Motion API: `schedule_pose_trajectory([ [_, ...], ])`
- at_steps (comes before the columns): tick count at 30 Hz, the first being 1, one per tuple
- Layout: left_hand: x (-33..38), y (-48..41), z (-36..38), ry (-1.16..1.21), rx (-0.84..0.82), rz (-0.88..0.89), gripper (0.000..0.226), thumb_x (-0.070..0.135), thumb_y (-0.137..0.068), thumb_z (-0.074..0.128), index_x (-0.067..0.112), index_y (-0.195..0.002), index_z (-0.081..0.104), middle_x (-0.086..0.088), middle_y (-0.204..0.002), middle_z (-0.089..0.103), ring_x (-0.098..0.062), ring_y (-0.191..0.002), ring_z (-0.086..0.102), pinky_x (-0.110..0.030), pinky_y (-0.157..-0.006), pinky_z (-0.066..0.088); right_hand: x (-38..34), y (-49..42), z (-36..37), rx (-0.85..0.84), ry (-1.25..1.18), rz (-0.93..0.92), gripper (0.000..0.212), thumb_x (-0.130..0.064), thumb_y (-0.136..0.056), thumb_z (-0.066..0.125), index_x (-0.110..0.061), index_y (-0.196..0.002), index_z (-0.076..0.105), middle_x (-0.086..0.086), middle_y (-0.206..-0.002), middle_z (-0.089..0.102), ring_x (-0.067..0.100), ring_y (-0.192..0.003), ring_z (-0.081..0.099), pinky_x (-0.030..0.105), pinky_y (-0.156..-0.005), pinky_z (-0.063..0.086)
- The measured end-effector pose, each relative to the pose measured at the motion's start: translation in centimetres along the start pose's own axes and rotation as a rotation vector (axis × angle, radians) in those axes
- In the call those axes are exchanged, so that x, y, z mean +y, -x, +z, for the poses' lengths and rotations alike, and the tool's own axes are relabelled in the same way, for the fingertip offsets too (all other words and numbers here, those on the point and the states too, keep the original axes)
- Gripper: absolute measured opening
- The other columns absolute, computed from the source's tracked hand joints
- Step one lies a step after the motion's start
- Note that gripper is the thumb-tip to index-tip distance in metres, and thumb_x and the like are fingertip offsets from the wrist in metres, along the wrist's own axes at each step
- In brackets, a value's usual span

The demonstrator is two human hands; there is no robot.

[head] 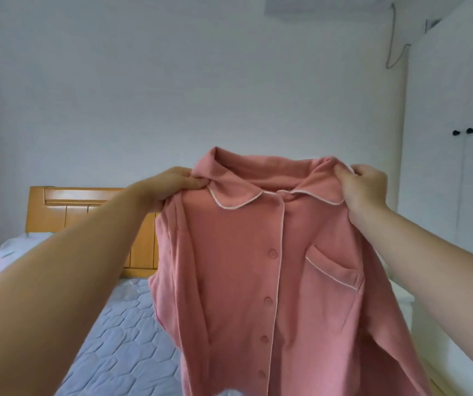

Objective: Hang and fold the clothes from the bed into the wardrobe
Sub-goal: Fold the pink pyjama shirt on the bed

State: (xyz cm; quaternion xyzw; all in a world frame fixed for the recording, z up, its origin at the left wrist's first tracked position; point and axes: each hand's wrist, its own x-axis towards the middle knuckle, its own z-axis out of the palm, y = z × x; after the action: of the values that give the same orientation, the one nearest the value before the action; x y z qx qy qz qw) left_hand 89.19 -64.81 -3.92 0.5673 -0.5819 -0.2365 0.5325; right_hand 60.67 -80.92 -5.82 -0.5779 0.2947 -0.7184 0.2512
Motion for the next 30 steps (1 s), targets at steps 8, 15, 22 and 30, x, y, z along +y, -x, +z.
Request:
schedule_pose_trajectory([
  [8,-7.8,-5.6,2.5,-0.868,0.061,-0.185,0.023,0.022,-0.083,0.07,0.001,-0.092,0.069,-0.007,-0.076,0.054,-0.021,-0.074,0.048,-0.025,-0.064,0.037,8.9,2.7,2.4,-0.839,0.329,0.672,0.029,-0.008,-0.086,0.069,0.0,-0.112,0.06,0.02,-0.106,0.064,0.028,-0.093,0.061,0.043,-0.085,0.05],
  [15,-22.4,-7.9,7.6,-0.944,-0.301,-0.754,0.035,0.02,-0.096,0.045,0.006,-0.064,0.05,-0.001,-0.036,0.048,-0.014,-0.03,0.041,-0.012,-0.035,0.029,21.5,7.4,5.3,-1.146,1.176,0.558,0.032,-0.024,-0.079,0.075,-0.007,-0.07,0.049,0.007,-0.059,0.045,0.019,-0.049,0.042,0.021,-0.046,0.033],
  [22,-27.3,-17.2,8.6,-0.122,0.479,-0.379,0.033,0.012,-0.089,0.052,0.006,-0.121,0.055,-0.016,-0.113,0.064,-0.031,-0.107,0.062,-0.038,-0.089,0.052,27.6,2.5,14.8,-0.546,0.579,0.381,0.043,-0.024,-0.083,0.068,-0.003,-0.118,0.058,0.017,-0.115,0.063,0.033,-0.105,0.061,0.034,-0.079,0.046],
  [30,-36.7,-13.2,17.5,-0.218,0.073,-0.238,0.083,0.003,-0.084,0.058,0.022,-0.148,0.01,-0.003,-0.139,0.041,-0.005,-0.11,0.054,-0.024,-0.082,0.048,38.8,13.1,15.5,-0.873,0.491,0.484,0.086,-0.025,-0.086,0.062,-0.018,-0.153,0.008,0.005,-0.155,0.028,0.023,-0.137,0.035,0.02,-0.1,0.027],
])
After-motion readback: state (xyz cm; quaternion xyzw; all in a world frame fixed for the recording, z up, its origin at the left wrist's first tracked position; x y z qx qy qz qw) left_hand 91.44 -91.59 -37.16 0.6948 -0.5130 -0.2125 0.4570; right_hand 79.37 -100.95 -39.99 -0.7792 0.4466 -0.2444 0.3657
